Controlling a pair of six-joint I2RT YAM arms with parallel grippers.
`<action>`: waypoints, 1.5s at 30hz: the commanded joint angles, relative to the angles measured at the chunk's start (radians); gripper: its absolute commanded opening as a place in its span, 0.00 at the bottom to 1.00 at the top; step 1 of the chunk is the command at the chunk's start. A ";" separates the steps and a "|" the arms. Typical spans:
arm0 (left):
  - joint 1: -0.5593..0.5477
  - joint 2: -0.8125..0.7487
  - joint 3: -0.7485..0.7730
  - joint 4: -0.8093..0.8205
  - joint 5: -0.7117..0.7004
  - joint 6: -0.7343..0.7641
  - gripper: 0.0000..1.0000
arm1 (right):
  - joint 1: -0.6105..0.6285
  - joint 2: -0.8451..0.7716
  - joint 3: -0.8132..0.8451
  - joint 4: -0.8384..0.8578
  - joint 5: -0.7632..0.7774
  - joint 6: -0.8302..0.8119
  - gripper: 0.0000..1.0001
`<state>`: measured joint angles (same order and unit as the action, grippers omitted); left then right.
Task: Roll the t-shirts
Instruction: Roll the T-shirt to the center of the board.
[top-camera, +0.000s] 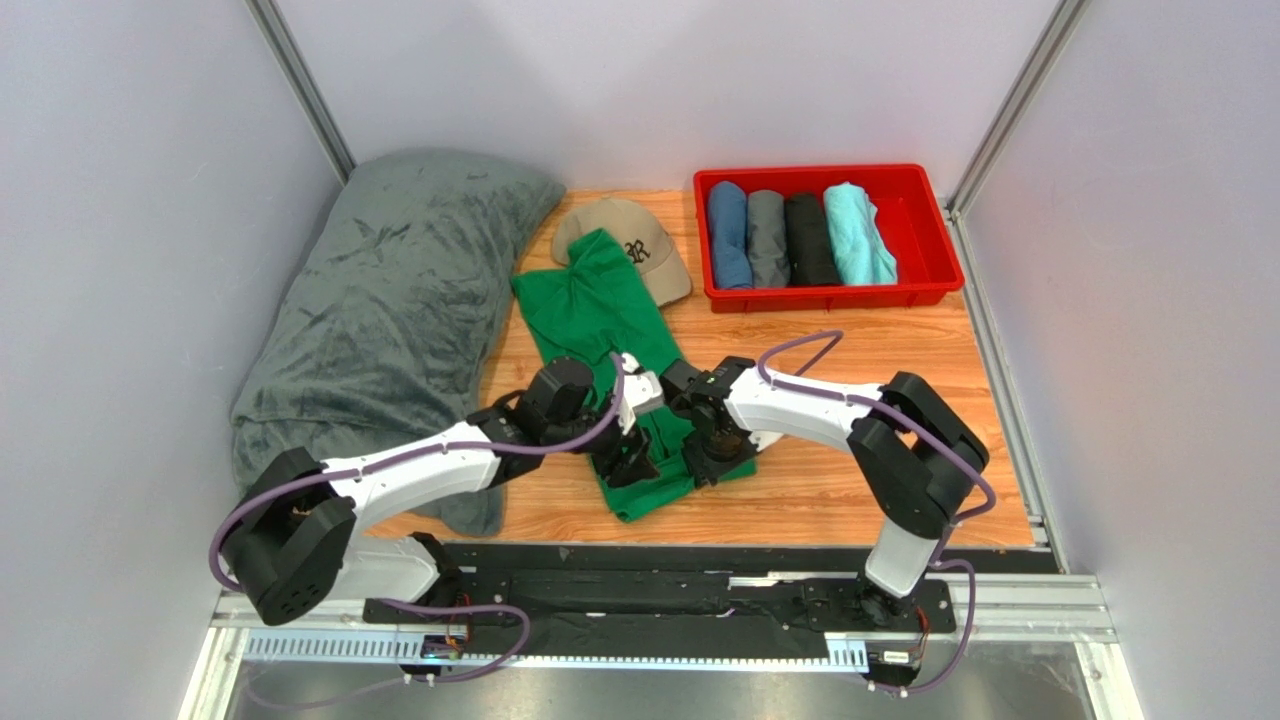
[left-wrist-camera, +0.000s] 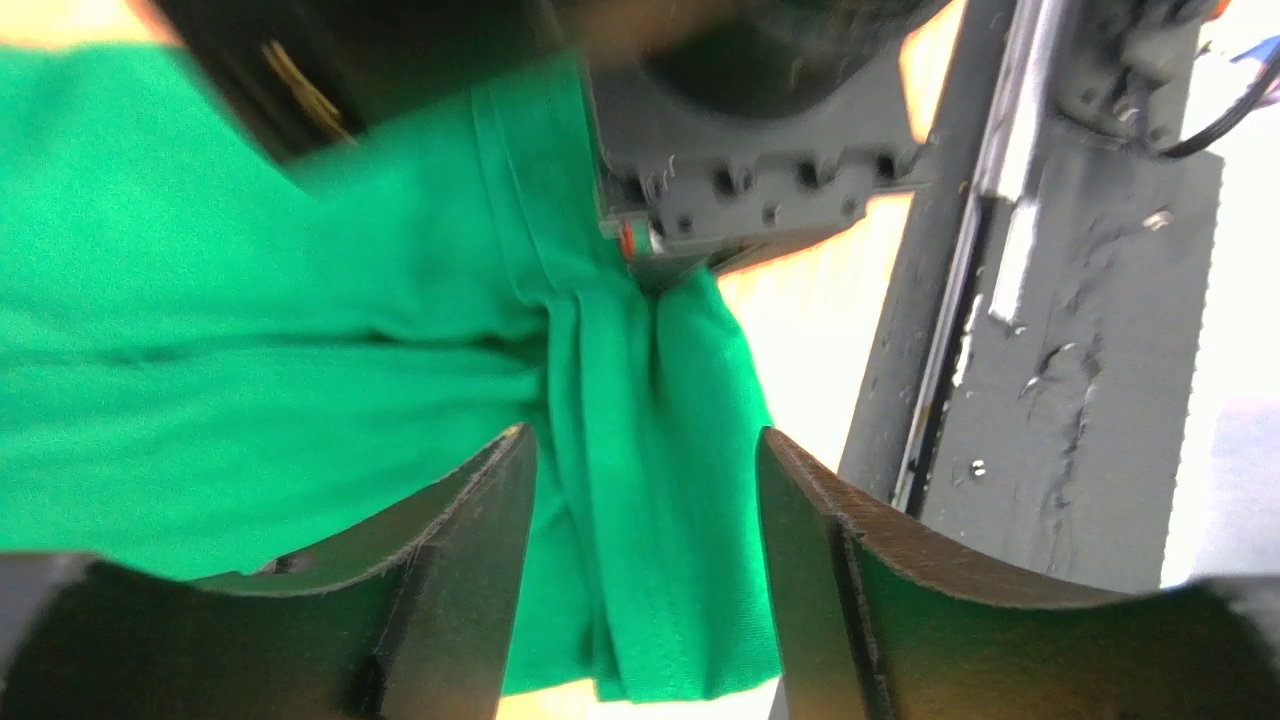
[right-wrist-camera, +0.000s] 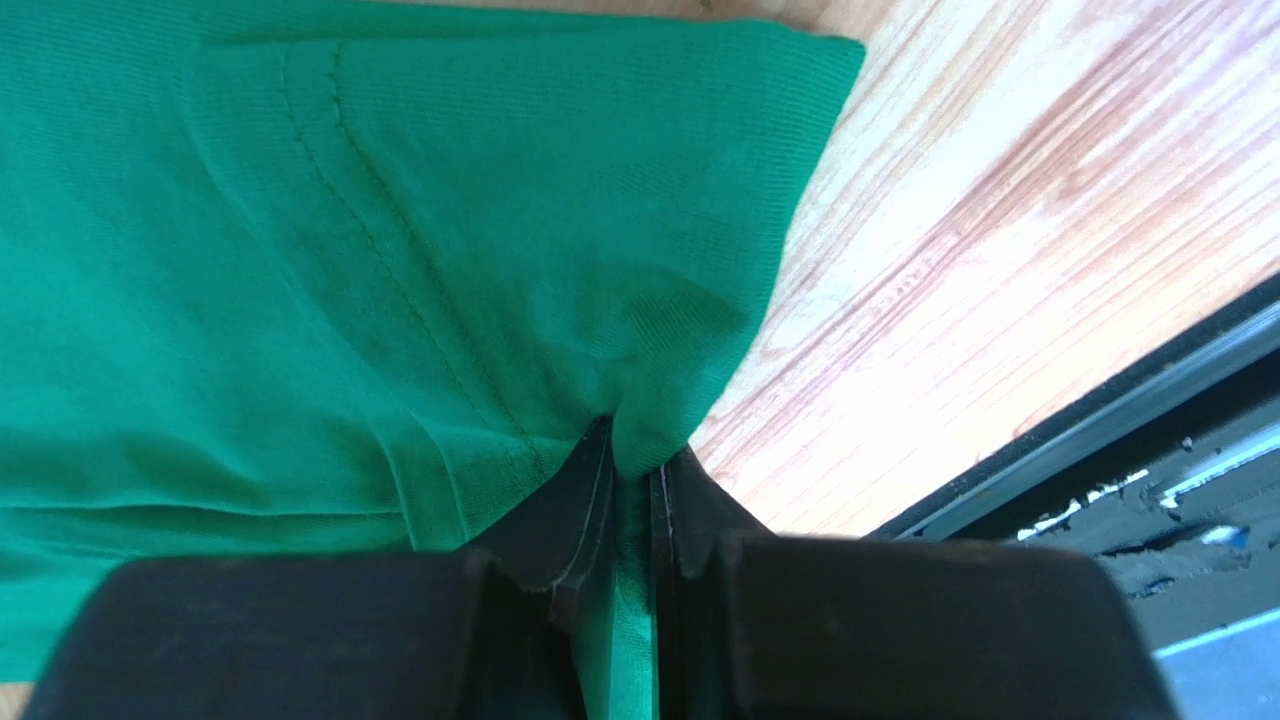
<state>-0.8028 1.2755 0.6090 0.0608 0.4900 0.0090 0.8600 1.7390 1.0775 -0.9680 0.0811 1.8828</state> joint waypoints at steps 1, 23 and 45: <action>0.060 -0.033 0.106 -0.117 0.206 0.124 0.60 | -0.012 0.040 0.067 -0.064 0.003 -0.005 0.02; -0.105 -0.122 0.050 -0.239 -0.007 0.393 0.54 | -0.084 0.204 0.223 -0.182 -0.178 -0.070 0.06; -0.130 0.076 0.008 -0.018 -0.058 0.183 0.12 | -0.128 0.264 0.269 -0.229 -0.190 -0.192 0.11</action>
<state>-0.9298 1.3972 0.6361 -0.0231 0.3798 0.2047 0.7315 1.9827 1.3350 -1.1866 -0.1539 1.7077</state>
